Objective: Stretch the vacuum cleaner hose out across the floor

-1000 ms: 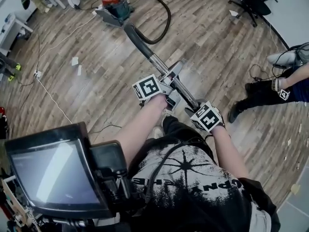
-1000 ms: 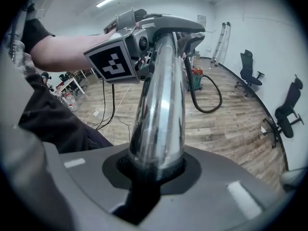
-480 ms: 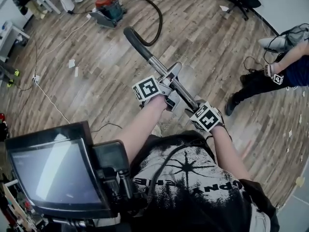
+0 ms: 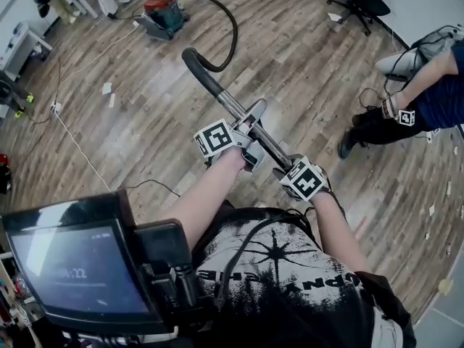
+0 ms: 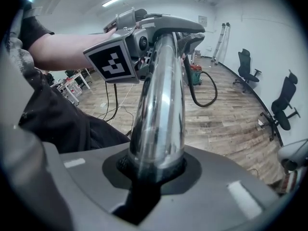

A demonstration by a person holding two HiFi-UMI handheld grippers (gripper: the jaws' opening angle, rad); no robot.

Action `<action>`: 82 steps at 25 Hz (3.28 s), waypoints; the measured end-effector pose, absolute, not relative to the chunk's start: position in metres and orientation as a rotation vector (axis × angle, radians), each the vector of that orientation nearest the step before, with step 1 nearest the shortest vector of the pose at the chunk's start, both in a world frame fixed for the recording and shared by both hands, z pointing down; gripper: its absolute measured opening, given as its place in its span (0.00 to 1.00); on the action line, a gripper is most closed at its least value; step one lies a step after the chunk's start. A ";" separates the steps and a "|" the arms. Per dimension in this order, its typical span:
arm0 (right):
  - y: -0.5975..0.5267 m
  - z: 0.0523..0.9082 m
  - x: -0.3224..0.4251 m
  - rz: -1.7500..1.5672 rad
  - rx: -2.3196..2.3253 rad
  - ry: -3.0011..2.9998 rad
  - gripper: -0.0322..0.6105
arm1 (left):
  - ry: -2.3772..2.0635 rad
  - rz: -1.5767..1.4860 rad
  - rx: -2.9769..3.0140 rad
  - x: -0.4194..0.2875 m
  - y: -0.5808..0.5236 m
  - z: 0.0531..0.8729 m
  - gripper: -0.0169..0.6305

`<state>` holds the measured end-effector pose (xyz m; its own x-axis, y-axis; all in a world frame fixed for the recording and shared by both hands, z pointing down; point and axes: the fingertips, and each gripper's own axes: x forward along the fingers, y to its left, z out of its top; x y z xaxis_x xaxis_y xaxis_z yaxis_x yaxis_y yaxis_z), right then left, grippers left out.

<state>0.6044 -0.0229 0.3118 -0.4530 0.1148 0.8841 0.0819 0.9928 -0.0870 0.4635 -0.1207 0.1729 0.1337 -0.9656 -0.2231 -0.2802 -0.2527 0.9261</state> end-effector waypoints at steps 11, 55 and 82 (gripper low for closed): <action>0.002 0.337 0.713 -0.018 -0.114 -2.060 0.20 | -1.263 -1.152 1.636 0.570 -0.089 0.201 0.09; 0.158 0.337 0.906 0.159 0.096 -1.986 0.20 | -0.937 -1.100 1.598 0.785 0.033 0.205 0.09; 0.202 0.345 1.028 0.073 0.345 -1.938 0.23 | -0.891 -1.000 1.576 0.910 0.076 0.235 0.09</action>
